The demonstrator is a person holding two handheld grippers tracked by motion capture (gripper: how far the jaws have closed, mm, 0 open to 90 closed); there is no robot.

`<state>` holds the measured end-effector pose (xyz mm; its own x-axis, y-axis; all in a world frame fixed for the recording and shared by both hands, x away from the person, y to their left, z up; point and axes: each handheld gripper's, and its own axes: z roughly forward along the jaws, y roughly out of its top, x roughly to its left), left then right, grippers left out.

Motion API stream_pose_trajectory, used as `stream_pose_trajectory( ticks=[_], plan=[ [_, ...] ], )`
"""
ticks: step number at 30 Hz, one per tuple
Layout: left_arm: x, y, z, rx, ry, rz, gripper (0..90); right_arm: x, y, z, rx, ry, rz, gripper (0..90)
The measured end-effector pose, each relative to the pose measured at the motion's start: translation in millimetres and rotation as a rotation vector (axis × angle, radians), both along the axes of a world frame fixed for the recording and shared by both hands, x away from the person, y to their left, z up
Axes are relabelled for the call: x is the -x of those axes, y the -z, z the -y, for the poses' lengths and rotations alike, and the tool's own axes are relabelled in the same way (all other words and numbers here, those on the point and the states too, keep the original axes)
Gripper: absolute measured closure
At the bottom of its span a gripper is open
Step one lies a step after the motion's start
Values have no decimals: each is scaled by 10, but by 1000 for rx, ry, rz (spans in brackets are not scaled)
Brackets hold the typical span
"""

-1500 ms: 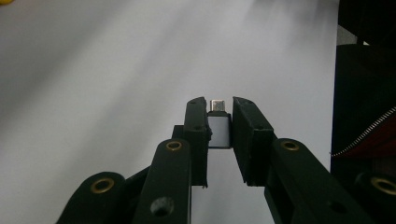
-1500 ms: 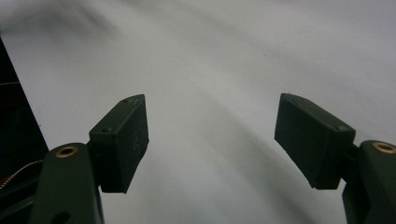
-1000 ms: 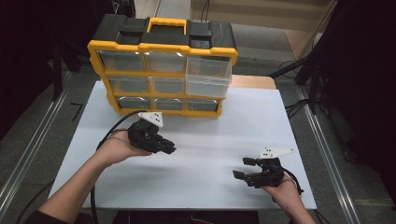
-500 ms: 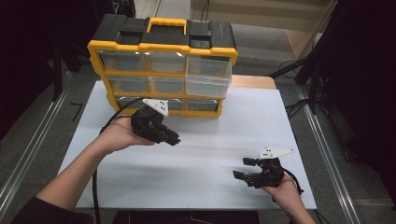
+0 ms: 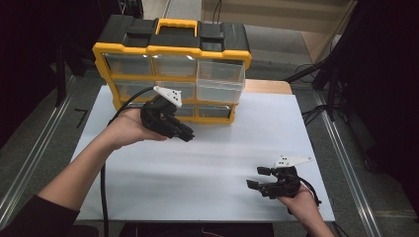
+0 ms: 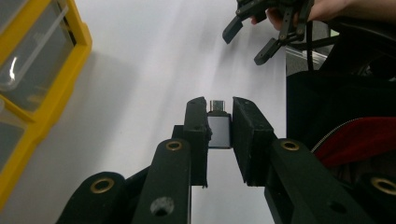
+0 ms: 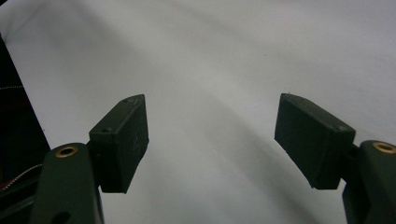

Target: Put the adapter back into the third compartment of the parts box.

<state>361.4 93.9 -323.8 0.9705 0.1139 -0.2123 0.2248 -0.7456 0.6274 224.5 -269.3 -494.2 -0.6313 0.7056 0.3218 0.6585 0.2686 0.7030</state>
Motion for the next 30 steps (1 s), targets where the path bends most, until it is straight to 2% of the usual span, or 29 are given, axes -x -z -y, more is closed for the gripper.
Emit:
stream_pose_trajectory(
  ticks=[7,9,13,17,22,26,30],
  plan=[
    [-58,-203,52,21,13,-6,778,3,-2,7,4,2,2,240],
    [-66,-264,73,19,16,0,778,3,-2,6,4,3,1,240],
    [-73,-363,109,42,40,11,778,2,-1,5,4,1,3,240],
    [-89,-460,168,19,46,35,778,1,-1,8,0,1,-1,240],
    [-118,-577,210,16,51,41,778,5,-3,8,1,2,0,241],
    [-153,-639,233,26,61,12,778,5,-5,12,2,3,-1,240],
    [-162,-751,249,15,52,39,778,5,-5,8,1,2,0,240]
  ],
)
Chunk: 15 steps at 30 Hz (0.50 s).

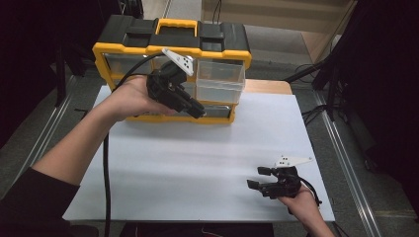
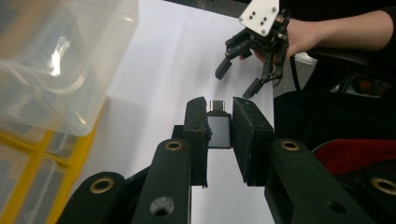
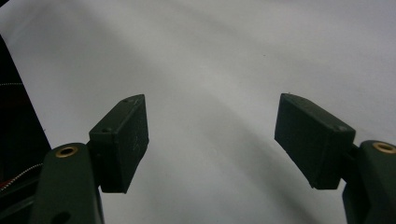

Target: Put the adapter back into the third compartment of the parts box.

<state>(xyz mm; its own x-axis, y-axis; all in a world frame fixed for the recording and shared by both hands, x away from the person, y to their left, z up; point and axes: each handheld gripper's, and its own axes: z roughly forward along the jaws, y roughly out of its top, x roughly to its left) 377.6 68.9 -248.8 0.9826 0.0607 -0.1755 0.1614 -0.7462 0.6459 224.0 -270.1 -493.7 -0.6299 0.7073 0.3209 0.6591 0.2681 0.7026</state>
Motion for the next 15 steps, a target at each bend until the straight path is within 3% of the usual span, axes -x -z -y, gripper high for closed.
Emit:
stream_pose_trajectory(
  ticks=[9,15],
  plan=[
    [-88,-293,45,-20,-20,53,778,-3,0,-6,2,-5,2,240],
    [-179,-449,93,-5,-26,53,778,3,-6,-17,-1,-7,3,240]
  ],
)
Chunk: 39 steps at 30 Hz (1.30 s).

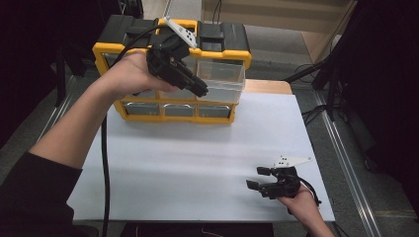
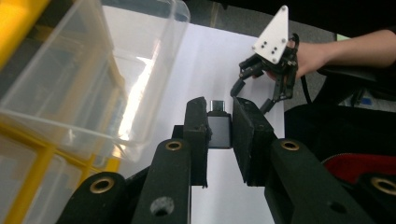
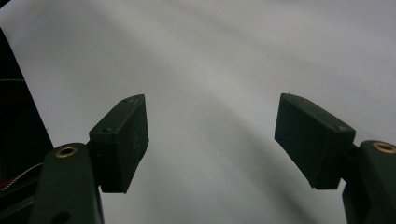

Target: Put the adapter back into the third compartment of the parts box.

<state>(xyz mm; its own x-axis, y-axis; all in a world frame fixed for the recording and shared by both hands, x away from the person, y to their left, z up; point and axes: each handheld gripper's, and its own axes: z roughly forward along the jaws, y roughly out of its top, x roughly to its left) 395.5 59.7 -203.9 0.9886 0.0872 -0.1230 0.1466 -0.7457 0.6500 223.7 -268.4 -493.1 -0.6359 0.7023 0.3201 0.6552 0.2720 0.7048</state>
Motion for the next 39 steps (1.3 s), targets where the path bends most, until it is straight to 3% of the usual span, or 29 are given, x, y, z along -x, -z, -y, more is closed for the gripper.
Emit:
stream_pose_trajectory(
  ticks=[12,17,20,23,27,32,39],
  plan=[
    [-233,-204,142,-6,-36,-9,778,5,-5,-4,-2,-4,3,240],
    [-324,-267,211,-19,-69,15,778,0,-5,3,-2,-5,6,240],
    [-372,-292,232,2,-86,30,778,2,-5,2,-4,-6,8,240],
    [-428,-263,265,6,-95,21,777,4,-5,1,-6,-4,6,240],
    [-474,-197,330,9,-105,39,778,2,-5,0,-5,-9,8,240],
    [-499,-129,385,-8,-103,42,778,2,-6,1,-12,-6,9,240],
    [-532,-8,441,-11,-104,26,777,-5,0,22,-16,-5,10,240]
  ],
)
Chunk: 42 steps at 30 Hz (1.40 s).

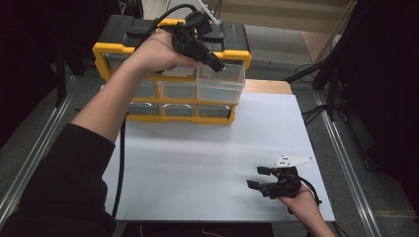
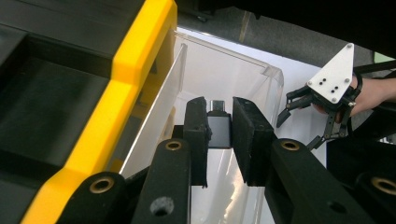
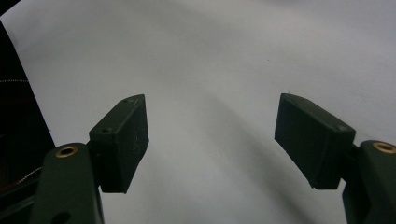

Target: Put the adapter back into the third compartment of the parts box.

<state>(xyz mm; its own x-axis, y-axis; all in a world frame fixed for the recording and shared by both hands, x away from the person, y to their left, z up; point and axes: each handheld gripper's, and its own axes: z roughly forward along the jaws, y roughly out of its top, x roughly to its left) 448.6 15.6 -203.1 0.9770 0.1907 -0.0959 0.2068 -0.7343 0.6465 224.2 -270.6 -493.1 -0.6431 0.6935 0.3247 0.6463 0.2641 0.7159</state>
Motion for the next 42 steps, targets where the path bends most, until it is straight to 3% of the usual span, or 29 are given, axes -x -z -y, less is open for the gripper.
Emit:
stream_pose_trajectory(
  ticks=[9,11,15,17,19,23,33,42],
  plan=[
    [-12,83,49,4,-9,-2,765,-1,5,21,0,-1,-2,240],
    [-9,66,43,16,-13,0,675,1,5,25,-4,0,0,240],
    [11,-2,-18,44,-10,-22,579,8,0,29,-4,1,1,240],
    [12,-35,-69,47,-15,-46,500,13,-1,29,-2,1,1,240],
    [37,-64,-129,43,-34,-27,461,20,0,29,0,3,1,240],
    [70,-105,-272,47,-34,-30,396,32,-4,32,-3,11,3,240],
    [135,-103,-570,72,-67,-60,324,34,-23,-8,10,14,5,240],
    [211,-15,-823,85,-93,-45,295,15,-16,10,3,24,4,240]
  ],
)
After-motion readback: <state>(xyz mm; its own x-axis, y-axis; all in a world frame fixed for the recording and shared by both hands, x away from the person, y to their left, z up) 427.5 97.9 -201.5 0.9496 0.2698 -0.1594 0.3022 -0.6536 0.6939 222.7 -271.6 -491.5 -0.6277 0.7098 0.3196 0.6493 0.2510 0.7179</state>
